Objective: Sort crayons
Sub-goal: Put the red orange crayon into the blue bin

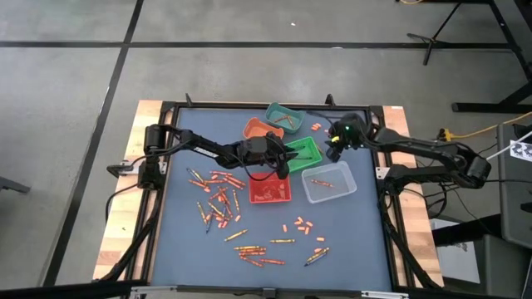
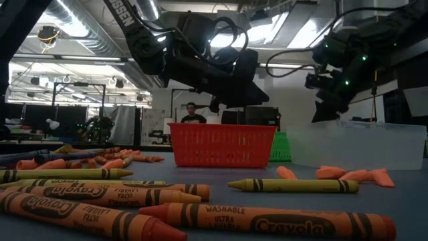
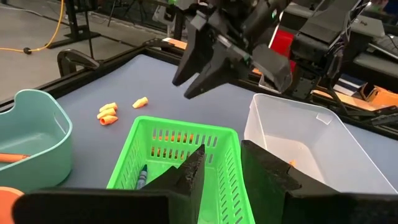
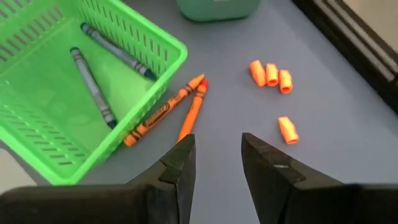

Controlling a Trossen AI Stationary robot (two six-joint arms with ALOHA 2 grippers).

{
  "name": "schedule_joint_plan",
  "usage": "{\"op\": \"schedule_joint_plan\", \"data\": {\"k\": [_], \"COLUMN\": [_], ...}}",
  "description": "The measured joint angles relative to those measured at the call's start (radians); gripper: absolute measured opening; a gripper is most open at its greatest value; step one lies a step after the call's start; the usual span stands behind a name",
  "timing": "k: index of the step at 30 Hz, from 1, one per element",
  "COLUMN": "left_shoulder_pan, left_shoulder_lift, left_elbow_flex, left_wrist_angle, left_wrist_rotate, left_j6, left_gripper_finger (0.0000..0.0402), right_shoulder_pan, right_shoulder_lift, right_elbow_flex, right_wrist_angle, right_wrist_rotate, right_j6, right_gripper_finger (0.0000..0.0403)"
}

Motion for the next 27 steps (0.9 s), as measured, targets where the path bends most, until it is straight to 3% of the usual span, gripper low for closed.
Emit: {"op": "schedule_joint_plan", "data": {"k": [7,16,27], "left_shoulder_pan": [0.000,0.000,0.000], "left_shoulder_lift": [0.000,0.000,0.000], "left_elbow_flex": [0.000,0.000,0.000], "left_wrist_angle": [0.000,0.000,0.000], "left_wrist_rotate": [0.000,0.000,0.000], "left_j6": [-0.001,-0.001,-0.002], "left_gripper_finger": [0.0091,0.0091,0.0091], "right_shoulder_pan": [0.000,0.000,0.000], "right_shoulder_lift": [0.020,0.141,0.249], "right_elbow_flex": [-0.084,-0.094,-0.013], "right_wrist_angle": [0.127,0.265,0.246], "right_wrist_rotate": [-0.030,-0.053,-0.089], "right_j6": [0.000,-0.004,-0.004], "right_gripper_finger": [0.0127,0.0127,0.0127]}}
